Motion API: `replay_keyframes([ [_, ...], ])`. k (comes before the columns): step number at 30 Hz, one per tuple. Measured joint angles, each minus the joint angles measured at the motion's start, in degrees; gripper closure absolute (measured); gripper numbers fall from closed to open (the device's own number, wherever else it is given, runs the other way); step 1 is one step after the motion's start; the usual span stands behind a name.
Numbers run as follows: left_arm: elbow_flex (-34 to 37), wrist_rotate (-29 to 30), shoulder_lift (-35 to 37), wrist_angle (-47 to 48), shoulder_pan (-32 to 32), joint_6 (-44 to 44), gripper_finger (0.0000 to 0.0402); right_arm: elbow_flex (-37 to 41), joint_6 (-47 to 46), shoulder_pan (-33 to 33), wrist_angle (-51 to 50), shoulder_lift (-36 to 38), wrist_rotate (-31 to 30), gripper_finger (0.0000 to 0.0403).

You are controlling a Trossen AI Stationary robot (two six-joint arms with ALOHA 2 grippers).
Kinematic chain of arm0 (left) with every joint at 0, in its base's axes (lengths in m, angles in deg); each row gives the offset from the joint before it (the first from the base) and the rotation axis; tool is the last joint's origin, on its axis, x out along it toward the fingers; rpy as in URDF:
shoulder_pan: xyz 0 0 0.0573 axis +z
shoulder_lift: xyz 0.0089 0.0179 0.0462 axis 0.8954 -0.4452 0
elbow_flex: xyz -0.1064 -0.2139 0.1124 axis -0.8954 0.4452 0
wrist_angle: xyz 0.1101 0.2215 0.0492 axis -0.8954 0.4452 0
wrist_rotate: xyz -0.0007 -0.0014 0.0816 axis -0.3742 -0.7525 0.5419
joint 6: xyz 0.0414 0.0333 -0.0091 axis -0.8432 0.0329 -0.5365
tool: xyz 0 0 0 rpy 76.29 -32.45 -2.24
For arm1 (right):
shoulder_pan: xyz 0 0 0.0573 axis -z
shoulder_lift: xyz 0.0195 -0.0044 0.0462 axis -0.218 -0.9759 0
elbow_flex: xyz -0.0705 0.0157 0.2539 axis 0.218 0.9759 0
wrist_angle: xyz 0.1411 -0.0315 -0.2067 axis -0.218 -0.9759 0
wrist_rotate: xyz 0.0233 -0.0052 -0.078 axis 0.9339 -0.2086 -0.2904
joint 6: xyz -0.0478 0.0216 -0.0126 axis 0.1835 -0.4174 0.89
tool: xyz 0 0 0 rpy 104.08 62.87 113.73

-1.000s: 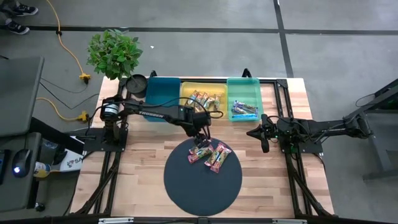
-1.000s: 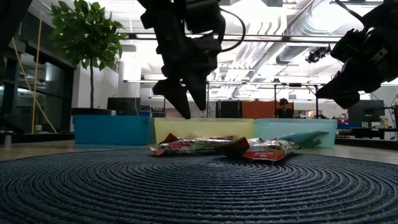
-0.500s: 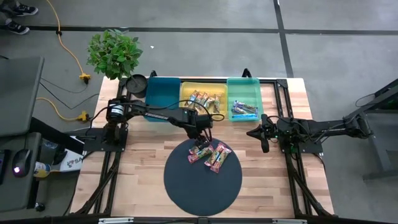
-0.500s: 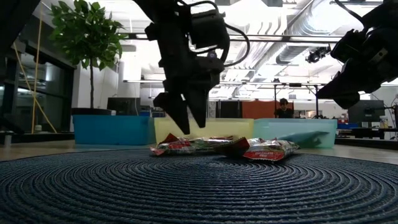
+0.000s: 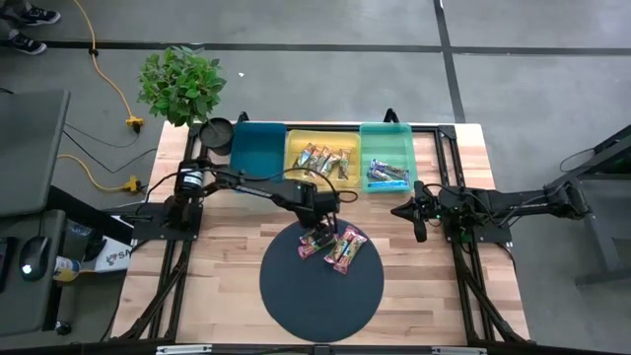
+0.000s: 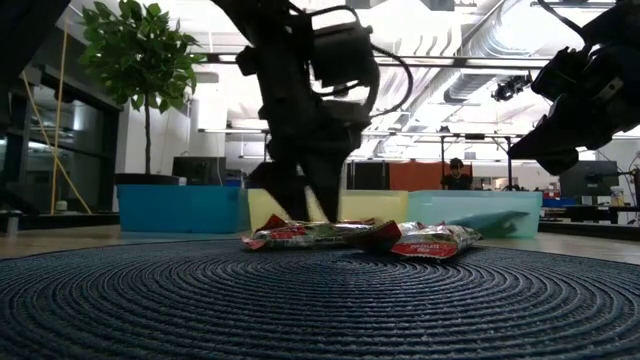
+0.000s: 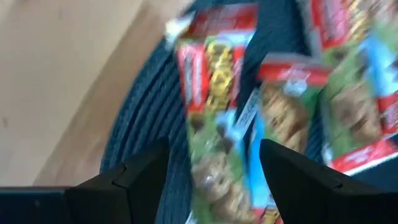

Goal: Pick and place Granola Bars by type
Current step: Put the red granola bar into the blue bin

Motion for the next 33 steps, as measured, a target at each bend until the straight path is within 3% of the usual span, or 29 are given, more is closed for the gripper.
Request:
replay_keyframes([
  [19,0.0,0.5,-1.0,-0.3,-0.3,0.9,0.0157,0.0,0.0,0.0,0.0,0.0,0.0,0.0402],
  [33,0.1,0.0,-1.1,-0.1,-0.3,1.3,0.0275,0.0,0.0,0.0,0.0,0.0,0.0,0.0402],
])
